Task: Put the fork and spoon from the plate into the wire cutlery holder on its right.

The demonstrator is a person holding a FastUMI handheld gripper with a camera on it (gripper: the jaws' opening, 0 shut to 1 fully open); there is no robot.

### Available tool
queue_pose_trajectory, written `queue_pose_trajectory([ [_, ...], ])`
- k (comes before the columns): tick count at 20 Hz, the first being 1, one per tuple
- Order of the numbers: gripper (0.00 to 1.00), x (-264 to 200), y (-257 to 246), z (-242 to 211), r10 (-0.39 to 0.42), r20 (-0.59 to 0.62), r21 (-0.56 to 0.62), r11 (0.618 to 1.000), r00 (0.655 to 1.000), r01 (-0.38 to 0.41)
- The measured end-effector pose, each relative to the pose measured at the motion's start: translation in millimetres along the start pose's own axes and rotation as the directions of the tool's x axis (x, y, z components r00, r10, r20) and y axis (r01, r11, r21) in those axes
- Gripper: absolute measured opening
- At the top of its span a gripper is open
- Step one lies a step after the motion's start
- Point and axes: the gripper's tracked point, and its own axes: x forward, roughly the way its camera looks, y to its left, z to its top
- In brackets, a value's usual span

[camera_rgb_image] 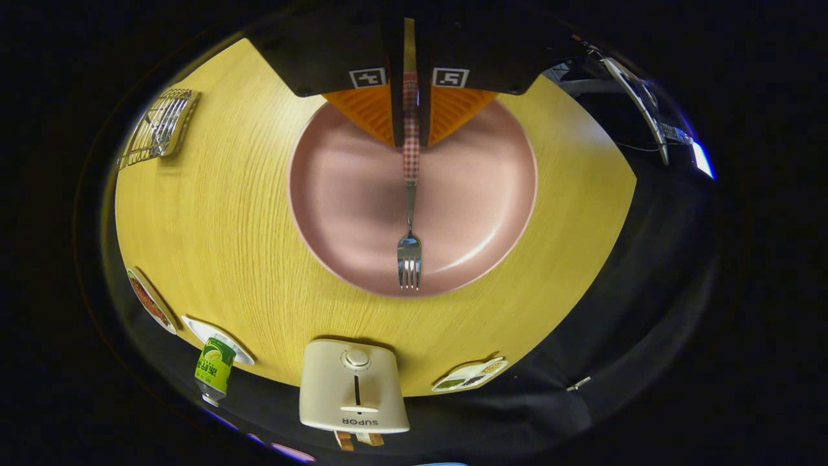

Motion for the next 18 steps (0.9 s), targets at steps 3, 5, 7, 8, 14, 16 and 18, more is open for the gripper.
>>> queue_pose_trajectory([
  [3, 0.11, -20.6, -11.2, 4.3, 0.024, 0.005, 0.024, 0.999, 1.0, -0.024],
  [5, 0.11, -41.3, -21.5, 3.7, 0.035, 0.011, 0.026, 0.999, 0.999, -0.035],
  [7, 0.11, -66.9, -31.9, -0.4, 0.049, 0.015, 0.022, 0.999, 0.999, -0.049],
  [8, 0.11, -79.7, -39.2, -3.5, 0.051, 0.015, 0.012, 0.999, 0.999, -0.051],
  [14, 0.11, -157.1, -93.9, -13.9, 0.042, -0.029, -0.061, 0.997, 0.999, -0.044],
  [16, 0.11, -181.2, -112.1, -8.1, 0.034, -0.039, -0.072, 0.997, 0.999, -0.037],
  [18, 0.11, -206.0, -126.5, -5.8, 0.045, -0.072, -0.071, 0.996, 0.996, -0.05],
])
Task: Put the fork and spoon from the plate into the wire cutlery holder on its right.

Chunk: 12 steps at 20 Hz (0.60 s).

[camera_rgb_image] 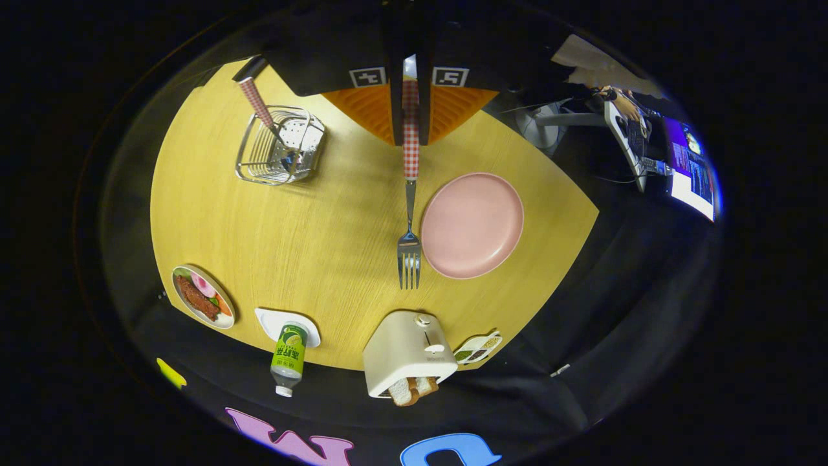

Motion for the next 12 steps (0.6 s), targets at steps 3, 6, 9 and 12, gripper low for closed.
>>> queue_pose_trajectory([
  [3, 0.11, -30.0, -26.3, 2.0, -0.017, -0.062, -0.047, 0.999, 0.998, 0.014],
  [6, 0.11, -54.7, -49.1, 0.4, -0.04, -0.122, -0.1, 0.995, 0.992, 0.027],
  [9, 0.11, -68.0, -69.9, -9.9, -0.058, -0.208, -0.136, 0.99, 0.976, 0.03],
  [12, 0.11, -73.1, -89.5, -21.9, -0.086, -0.292, -0.201, 0.979, 0.953, 0.026],
])
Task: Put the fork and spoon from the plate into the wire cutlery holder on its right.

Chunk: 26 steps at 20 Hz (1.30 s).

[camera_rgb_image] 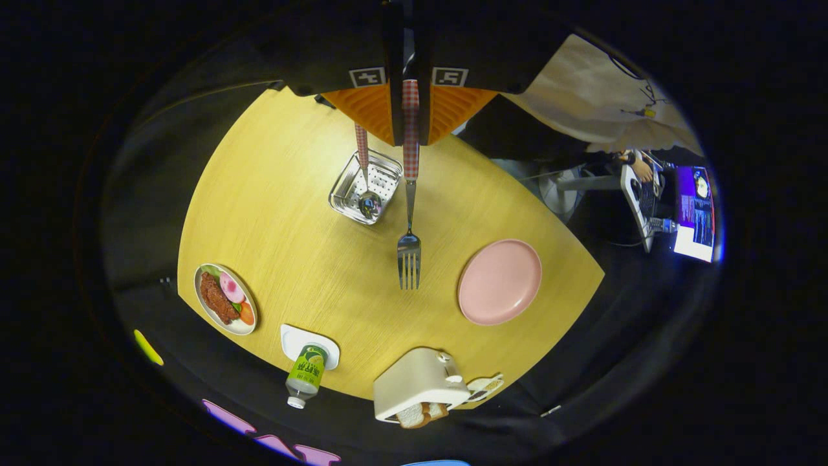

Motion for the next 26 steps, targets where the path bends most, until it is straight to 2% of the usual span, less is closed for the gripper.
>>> queue_pose_trajectory([
  [5, 0.11, 7.3, -27.2, -18.4, -0.018, -0.145, -0.071, 0.997, 0.989, 0.007],
  [13, 0.11, 22.3, -55.3, -44.7, -0.056, -0.322, -0.167, 0.986, 0.945, 0.001],
  [19, 0.11, 36.7, -68.2, -49.8, -0.041, -0.456, -0.125, 0.992, 0.889, -0.018],
  [26, 0.13, 58.7, -75.8, -43.5, -0.054, -0.52, -0.105, 0.994, 0.852, -0.001],
])
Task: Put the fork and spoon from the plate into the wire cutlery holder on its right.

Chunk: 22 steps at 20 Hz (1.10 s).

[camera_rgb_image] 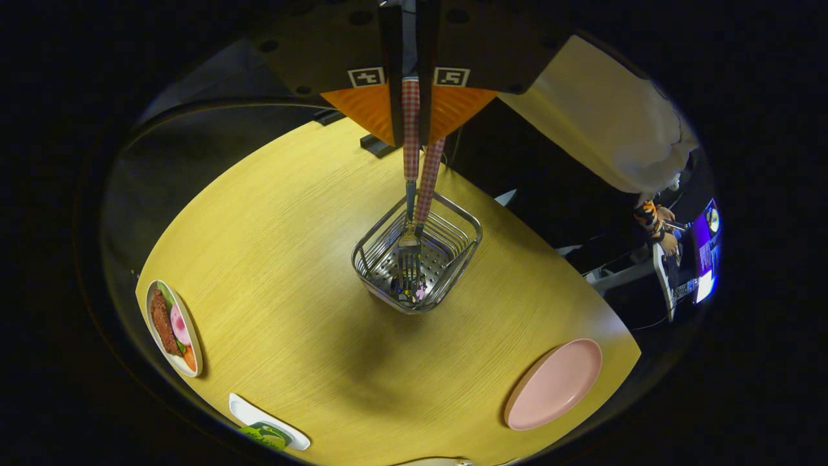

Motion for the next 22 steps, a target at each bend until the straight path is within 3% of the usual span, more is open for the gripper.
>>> queue_pose_trajectory([
  [6, 0.15, -4.3, 14.6, 22.2, 0.012, 0.019, 0.002, 1.0, 1.0, -0.012],
  [8, 0.23, -6.2, 14.3, 26.9, 0.018, 0.055, 0.007, 1.0, 0.998, -0.019],
  [13, 0.77, -24.6, 26.4, 35.1, 0.06, 0.171, 0.042, 0.997, 0.983, -0.068],
  [15, 0.82, -33.7, 29.5, 38.9, 0.06, 0.244, 0.06, 0.995, 0.968, -0.077],
  [16, 0.84, -39.7, 32.1, 41.8, 0.063, 0.29, 0.066, 0.994, 0.955, -0.086],
  [17, 0.95, -46.7, 34.5, 45.8, 0.06, 0.342, 0.07, 0.994, 0.938, -0.09],
  [18, 0.99, -54.0, 36.1, 50.4, 0.05, 0.405, 0.079, 0.993, 0.913, -0.089],
  [20, 0.97, -71.4, 38.4, 58.4, 0.013, 0.528, 0.115, 0.99, 0.849, -0.086],
  [22, 0.98, -89.9, 38.6, 62.5, -0.039, 0.648, 0.157, 0.984, 0.761, -0.084],
])
